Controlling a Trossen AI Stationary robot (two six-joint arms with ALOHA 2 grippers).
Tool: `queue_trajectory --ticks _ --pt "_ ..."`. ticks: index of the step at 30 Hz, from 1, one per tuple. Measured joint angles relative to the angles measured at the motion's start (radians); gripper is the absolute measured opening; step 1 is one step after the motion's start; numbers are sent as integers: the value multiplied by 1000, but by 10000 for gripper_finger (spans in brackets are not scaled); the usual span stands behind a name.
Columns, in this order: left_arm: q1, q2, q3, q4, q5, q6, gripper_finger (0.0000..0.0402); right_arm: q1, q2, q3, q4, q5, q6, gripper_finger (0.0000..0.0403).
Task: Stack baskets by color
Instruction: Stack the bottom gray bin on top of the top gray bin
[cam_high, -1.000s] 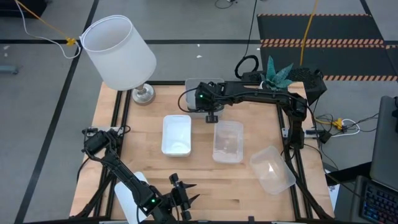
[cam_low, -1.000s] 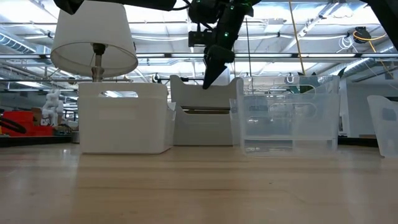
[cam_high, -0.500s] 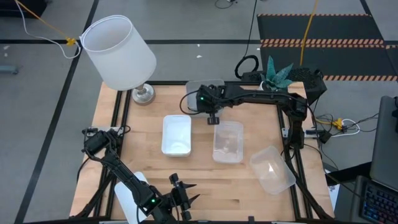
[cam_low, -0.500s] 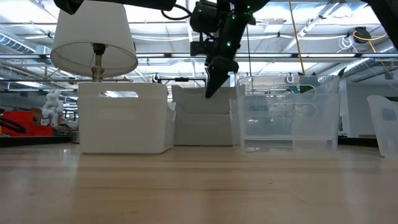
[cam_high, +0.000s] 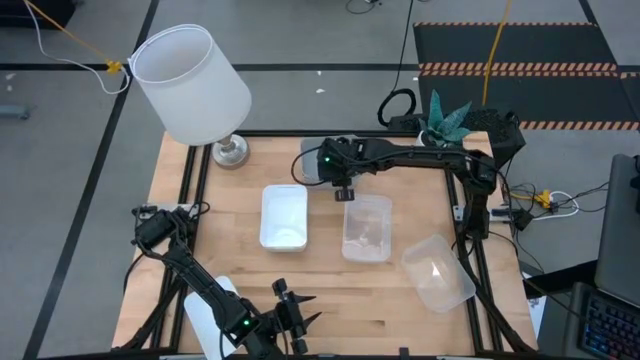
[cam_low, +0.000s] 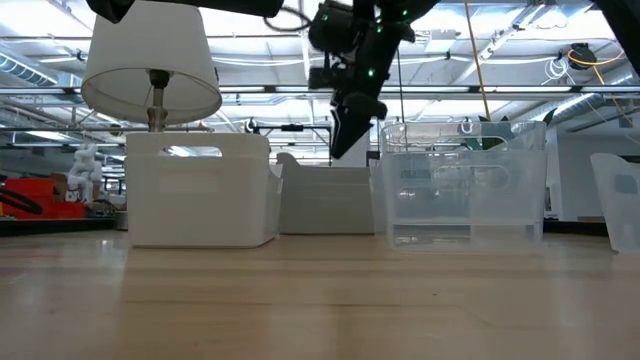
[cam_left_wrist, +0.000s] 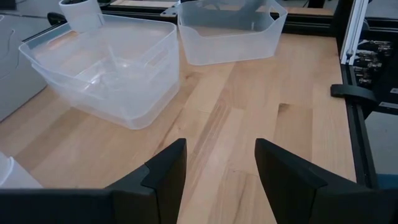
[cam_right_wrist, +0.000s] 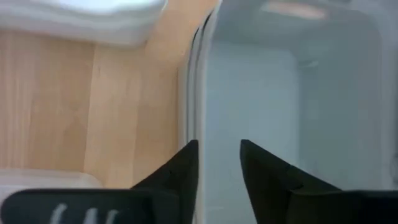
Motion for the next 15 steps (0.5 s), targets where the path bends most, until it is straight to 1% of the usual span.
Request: queue_trajectory --ticks 7,11,15 --pt "0 0 0 0 0 9 191 32 -143 0 -6 5 21 167" --pt "0 0 0 0 0 8 191 72 -267 0 -70 9 124 183" --pt "0 0 0 1 0 12 191 133 -388 -1 -169 21 246 184"
